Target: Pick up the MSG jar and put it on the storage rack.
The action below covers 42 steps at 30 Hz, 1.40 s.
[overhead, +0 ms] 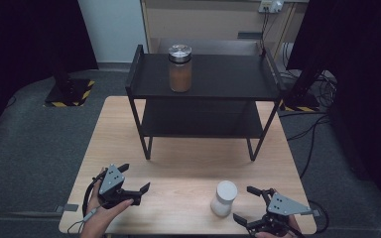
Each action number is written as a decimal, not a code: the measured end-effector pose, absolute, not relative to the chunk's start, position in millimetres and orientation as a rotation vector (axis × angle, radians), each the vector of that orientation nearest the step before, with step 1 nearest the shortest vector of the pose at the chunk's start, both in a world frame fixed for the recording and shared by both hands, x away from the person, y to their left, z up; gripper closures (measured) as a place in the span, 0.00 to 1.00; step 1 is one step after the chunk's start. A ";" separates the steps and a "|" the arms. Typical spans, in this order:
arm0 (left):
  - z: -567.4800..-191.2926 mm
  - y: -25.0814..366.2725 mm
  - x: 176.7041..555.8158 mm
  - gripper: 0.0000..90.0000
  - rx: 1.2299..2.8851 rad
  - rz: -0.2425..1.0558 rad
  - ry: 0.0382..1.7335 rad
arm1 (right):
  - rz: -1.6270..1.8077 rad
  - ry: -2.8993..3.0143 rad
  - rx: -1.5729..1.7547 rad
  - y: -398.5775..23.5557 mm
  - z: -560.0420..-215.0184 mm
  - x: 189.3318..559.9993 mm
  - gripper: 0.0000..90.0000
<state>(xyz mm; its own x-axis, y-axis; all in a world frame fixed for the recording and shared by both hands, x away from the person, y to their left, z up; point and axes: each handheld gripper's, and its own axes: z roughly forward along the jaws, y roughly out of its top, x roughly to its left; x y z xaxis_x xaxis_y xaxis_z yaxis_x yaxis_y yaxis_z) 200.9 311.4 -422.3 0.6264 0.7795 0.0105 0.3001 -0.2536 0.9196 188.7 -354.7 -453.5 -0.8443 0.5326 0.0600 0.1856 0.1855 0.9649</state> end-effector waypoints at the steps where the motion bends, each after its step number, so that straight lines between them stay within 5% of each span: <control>1: -422.4 311.4 201.0 0.01 1.827 0.587 0.869 | 1.703 2.176 0.684 -353.3 -453.6 188.7 0.02; 42: -422.3 315.7 198.9 0.01 1.813 0.591 0.886 | 1.685 2.136 0.694 -315.2 -458.8 199.0 0.07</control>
